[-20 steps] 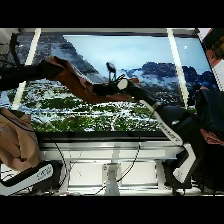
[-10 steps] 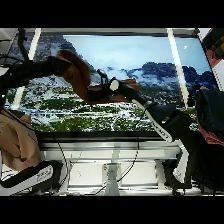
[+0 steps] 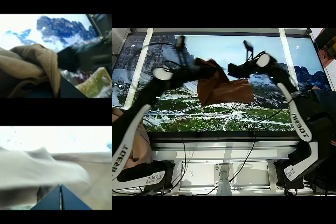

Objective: Fold the clothes and pants, and hang the long-sleeved shirts on hangers.

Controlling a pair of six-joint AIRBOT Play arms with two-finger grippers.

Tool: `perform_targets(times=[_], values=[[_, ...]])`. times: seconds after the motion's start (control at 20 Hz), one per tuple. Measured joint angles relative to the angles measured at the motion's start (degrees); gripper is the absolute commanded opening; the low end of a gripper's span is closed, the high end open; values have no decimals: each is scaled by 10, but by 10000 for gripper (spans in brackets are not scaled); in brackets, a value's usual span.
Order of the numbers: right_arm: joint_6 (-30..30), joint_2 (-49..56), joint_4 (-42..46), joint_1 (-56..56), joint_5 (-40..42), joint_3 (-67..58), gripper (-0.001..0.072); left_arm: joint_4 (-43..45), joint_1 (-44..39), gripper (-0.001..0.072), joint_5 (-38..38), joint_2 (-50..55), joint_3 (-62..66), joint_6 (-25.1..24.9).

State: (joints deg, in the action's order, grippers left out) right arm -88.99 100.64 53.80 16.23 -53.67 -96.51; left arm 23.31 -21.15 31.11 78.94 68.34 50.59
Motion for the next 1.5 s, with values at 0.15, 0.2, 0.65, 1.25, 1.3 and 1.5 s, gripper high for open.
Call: perform_targets(times=[0.15, 0.2, 0.65, 1.25, 1.3, 1.5], values=[[1, -37, 21, -37, -21, 0, 12, 0, -84, 14, -106, 38, 19, 0], [1, -47, 26, -47, -25, 0, 12, -1, -107, 14, -132, 50, 28, 0], [2, -97, 97, -101, -75, 0, 12, 1, -219, 15, -229, 164, 64, 19], [45, -98, 238, -105, -95, 0, 354, 11, -230, 711, -225, 167, 66, 56], [61, -94, 247, -105, -100, 0, 405, 19, -223, 710, -225, 156, 66, 56], [99, -59, 265, -119, -124, 2, 462, 42, -182, 709, -222, 105, 66, 56]])
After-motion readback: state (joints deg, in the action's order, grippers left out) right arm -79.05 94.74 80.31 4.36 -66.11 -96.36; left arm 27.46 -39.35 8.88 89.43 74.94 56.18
